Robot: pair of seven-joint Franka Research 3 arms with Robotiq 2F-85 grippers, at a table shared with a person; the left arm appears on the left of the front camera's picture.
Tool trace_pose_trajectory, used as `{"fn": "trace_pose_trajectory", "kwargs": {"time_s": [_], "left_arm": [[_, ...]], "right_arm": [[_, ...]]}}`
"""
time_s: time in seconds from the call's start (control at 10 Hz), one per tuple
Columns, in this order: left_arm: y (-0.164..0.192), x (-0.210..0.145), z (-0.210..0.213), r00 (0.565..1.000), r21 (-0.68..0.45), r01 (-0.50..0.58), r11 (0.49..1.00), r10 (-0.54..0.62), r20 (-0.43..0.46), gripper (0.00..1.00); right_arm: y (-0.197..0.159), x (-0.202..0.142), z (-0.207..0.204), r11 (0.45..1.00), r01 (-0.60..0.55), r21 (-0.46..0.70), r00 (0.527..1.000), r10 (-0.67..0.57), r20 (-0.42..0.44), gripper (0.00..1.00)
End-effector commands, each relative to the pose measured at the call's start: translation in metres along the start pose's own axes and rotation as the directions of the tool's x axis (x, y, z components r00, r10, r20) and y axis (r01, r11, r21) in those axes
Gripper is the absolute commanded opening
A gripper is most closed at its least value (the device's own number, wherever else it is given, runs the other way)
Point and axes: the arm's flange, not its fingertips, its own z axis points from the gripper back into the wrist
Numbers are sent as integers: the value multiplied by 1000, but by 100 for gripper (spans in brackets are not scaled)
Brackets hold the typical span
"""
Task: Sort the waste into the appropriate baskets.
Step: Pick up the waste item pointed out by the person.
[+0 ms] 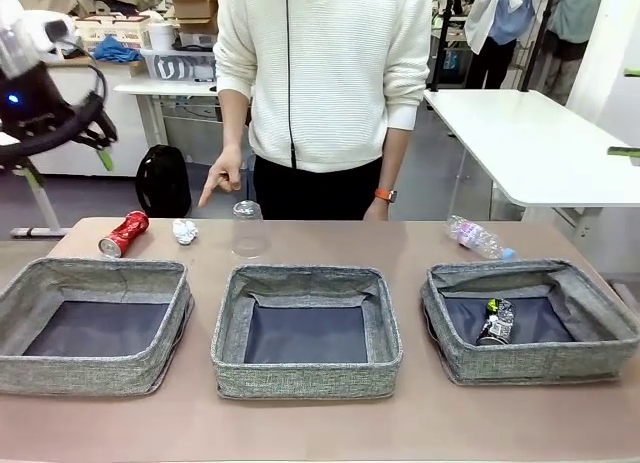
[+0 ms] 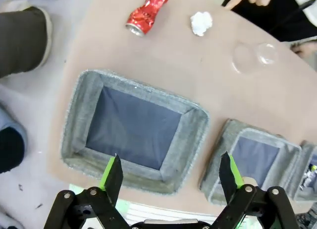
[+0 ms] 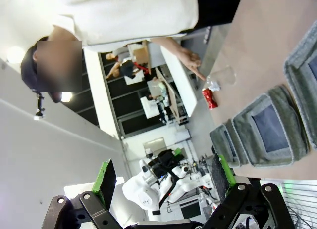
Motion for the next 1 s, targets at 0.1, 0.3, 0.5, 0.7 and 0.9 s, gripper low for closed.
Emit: {"fn": "trace_pose_trajectory", "kwargs": {"time_s": [0.1,0.3,0.5,0.7,0.9], "left_arm": [[0,0,0,1000,0,0,1000,0,0,100],[-23,43,-46,917,-23,399,917,-399,-12,100],[-20,87,-109,874,8,486,874,-486,-11,100],[-14,110,-163,856,43,512,858,-505,-108,100],[-32,111,-225,883,-137,441,887,-457,-112,100]], "right_arm": [[2,2,-2,999,-24,22,1000,24,-3,100],[2,2,-2,999,-24,22,1000,24,-3,100],[2,2,-2,999,-24,22,1000,24,-3,100],[2,2,-2,999,-24,22,1000,24,-3,100],[2,2,-2,999,-24,22,1000,24,-3,100]]}}
